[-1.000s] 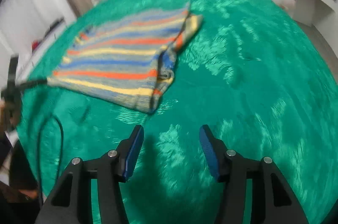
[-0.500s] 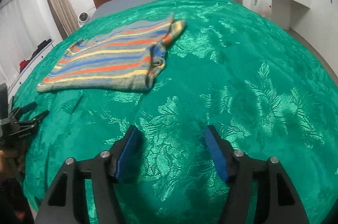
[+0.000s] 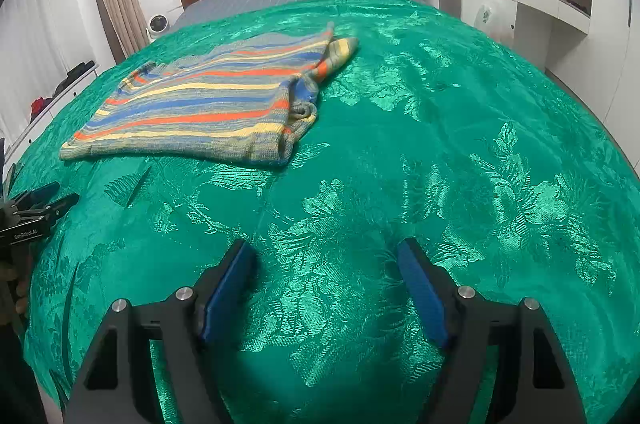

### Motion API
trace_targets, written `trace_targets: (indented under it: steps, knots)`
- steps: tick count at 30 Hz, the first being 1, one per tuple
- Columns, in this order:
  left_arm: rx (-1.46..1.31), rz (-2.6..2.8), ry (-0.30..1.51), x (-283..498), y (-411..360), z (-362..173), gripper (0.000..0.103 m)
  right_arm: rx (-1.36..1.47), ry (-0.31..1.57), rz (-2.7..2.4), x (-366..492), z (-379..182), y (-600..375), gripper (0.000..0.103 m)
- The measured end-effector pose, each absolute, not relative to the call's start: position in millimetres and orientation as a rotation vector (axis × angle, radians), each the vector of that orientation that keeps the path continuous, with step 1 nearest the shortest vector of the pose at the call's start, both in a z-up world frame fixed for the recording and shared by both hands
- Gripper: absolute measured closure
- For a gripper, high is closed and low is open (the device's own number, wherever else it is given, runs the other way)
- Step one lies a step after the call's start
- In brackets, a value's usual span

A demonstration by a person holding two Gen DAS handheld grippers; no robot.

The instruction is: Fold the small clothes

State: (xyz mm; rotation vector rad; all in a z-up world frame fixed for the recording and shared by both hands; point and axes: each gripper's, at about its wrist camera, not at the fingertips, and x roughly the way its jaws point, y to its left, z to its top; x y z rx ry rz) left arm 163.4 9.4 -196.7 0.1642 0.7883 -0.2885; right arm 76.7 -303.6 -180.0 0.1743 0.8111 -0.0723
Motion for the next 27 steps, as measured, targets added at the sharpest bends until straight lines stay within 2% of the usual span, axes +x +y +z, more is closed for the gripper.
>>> trace_targets:
  steps: [9,14,20,22,23,24,25,27]
  knots:
    - [0.213,-0.277,0.830,147.9,-27.1,-168.4,0.002,0.210,0.780,-0.053,70.2,-179.5,-306.8,0.027]
    - [0.360,-0.505,0.777,140.3,-111.7,-147.7,0.003,0.284,0.745,-0.033,58.3,-173.9,-315.8,0.027]
    - [0.628,-0.670,0.769,151.8,-223.0,-174.9,0.011,0.440,0.711,-0.010,48.4,-161.5,-341.6,0.027]
    - [0.663,-0.664,0.742,155.1,-248.5,-183.0,0.018,0.478,0.733,0.005,60.2,-156.1,-358.7,0.027]
    - [0.661,-0.661,0.719,154.4,-256.6,-182.7,0.034,0.480,0.743,0.013,68.4,-152.6,-365.7,0.027]
    - [0.659,-0.658,0.703,153.3,-264.9,-182.9,0.075,0.480,0.751,0.022,78.8,-148.4,-374.1,0.027]
    - [0.673,-0.636,0.697,152.8,-271.4,-184.4,0.098,0.477,0.759,0.035,93.8,-142.3,-384.1,0.027]
    - [0.654,-0.605,0.677,154.0,-272.5,-187.0,0.098,0.486,0.788,0.075,128.1,-134.2,-399.0,0.027]
